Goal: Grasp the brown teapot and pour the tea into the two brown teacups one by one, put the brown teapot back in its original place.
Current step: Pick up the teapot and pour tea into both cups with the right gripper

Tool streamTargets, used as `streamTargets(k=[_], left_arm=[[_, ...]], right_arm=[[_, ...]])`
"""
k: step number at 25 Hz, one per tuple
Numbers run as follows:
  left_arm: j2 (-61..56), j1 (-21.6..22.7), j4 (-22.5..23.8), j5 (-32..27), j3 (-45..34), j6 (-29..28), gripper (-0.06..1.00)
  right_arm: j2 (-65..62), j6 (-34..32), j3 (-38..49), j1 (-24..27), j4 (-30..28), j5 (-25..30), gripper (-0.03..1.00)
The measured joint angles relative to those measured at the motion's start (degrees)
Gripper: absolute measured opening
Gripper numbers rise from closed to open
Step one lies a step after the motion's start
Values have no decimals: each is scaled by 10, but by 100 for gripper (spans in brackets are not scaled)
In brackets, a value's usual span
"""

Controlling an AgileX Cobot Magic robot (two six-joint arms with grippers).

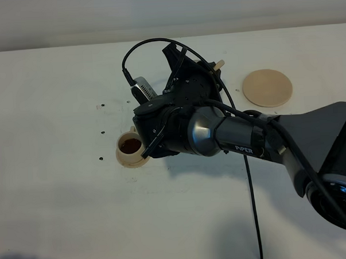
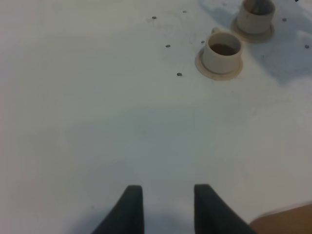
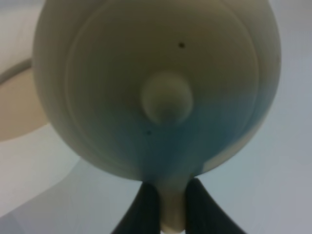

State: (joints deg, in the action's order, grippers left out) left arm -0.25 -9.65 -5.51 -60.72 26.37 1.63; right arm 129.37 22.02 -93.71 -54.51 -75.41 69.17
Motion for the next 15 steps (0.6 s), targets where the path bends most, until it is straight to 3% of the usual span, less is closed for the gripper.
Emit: streamTargets(k=[15], left_arm=[[0,0,0,0,0,0,24]], right_arm=[[0,1,0,0,-1,0,11]])
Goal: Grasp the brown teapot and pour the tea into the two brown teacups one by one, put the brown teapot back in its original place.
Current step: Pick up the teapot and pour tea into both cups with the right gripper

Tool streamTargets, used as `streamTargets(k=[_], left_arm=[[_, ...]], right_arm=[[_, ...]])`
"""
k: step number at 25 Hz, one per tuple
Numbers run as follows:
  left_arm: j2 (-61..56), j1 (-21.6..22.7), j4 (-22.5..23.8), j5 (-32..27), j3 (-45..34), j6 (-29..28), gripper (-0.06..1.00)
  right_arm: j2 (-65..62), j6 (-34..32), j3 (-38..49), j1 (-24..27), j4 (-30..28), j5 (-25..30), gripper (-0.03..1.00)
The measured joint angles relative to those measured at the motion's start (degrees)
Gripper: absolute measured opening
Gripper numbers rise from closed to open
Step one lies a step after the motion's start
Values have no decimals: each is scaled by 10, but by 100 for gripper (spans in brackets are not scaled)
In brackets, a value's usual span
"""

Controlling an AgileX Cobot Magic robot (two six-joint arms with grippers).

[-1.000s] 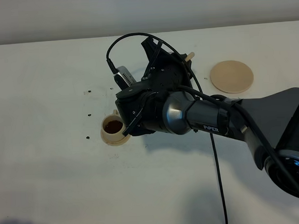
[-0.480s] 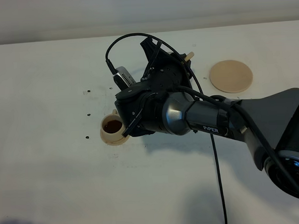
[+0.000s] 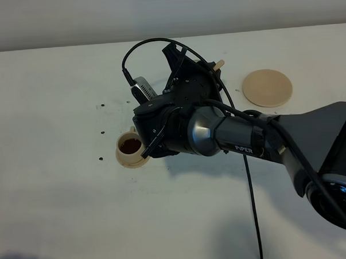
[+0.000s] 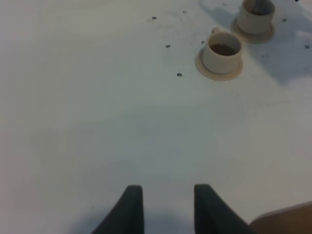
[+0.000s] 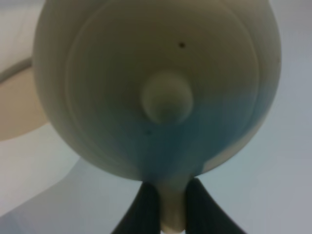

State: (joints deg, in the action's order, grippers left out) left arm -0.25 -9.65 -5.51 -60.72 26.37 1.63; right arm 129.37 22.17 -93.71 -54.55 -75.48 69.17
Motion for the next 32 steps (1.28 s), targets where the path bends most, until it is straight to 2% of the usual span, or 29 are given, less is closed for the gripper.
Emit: streamTargets(k=[32], left_arm=[[0,0,0,0,0,0,24]], right_arm=[[0,8,0,0,0,0,11]])
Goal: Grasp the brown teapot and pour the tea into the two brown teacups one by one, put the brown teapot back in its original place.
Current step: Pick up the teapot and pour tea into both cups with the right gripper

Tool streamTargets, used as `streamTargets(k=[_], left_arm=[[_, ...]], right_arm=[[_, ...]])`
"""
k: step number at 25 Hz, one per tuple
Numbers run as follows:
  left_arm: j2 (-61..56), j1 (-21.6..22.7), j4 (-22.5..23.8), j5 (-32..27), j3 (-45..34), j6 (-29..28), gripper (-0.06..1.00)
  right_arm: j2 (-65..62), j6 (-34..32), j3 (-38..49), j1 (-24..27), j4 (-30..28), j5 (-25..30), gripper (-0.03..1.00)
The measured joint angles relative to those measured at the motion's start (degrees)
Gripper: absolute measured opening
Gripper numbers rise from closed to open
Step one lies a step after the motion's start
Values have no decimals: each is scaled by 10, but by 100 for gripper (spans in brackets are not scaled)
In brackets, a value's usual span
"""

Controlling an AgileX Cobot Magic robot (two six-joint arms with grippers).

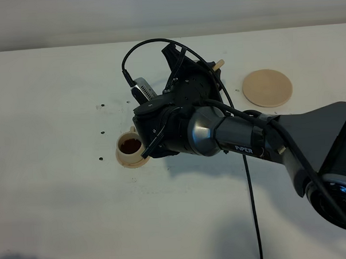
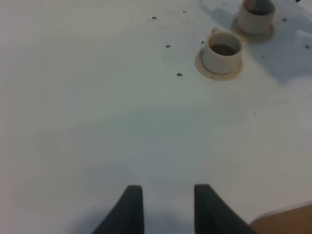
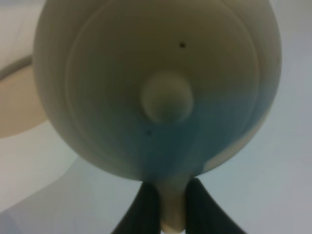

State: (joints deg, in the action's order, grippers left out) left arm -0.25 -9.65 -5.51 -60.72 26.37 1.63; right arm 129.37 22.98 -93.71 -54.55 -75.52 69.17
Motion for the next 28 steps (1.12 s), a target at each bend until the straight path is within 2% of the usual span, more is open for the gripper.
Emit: streamTargets(k=[28], left_arm=[[0,0,0,0,0,0,24]], right_arm=[[0,1,0,0,-1,0,11]])
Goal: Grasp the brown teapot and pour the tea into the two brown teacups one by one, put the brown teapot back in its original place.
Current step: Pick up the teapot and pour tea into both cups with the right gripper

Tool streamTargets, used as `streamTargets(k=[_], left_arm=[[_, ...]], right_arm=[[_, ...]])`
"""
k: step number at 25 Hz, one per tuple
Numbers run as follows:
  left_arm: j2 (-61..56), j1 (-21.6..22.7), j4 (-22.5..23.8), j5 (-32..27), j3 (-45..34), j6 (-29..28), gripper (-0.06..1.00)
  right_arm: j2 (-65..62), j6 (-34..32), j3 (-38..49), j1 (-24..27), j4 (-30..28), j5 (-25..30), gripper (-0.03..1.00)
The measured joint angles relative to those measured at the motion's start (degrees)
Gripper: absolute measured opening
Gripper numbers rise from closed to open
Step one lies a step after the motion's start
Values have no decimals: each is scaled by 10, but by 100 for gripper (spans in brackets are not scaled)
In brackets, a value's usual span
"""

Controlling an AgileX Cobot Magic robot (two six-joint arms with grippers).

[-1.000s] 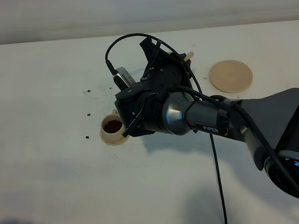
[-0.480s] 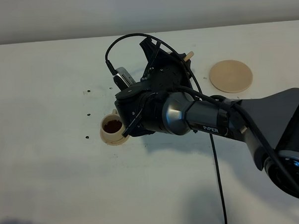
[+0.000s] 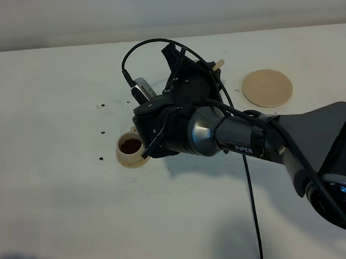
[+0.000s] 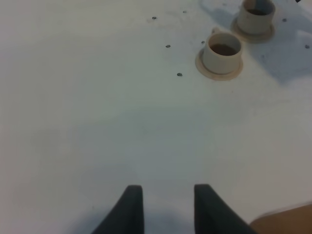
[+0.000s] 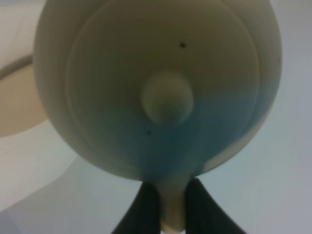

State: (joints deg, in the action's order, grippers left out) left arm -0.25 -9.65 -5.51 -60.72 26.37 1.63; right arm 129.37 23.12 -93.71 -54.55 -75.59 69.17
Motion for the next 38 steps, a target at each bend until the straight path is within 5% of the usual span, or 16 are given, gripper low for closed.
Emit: streamTargets(k=[38], left_arm=[[0,0,0,0,0,0,24]], right_arm=[[-1,-11,0,-1,10,0,11]])
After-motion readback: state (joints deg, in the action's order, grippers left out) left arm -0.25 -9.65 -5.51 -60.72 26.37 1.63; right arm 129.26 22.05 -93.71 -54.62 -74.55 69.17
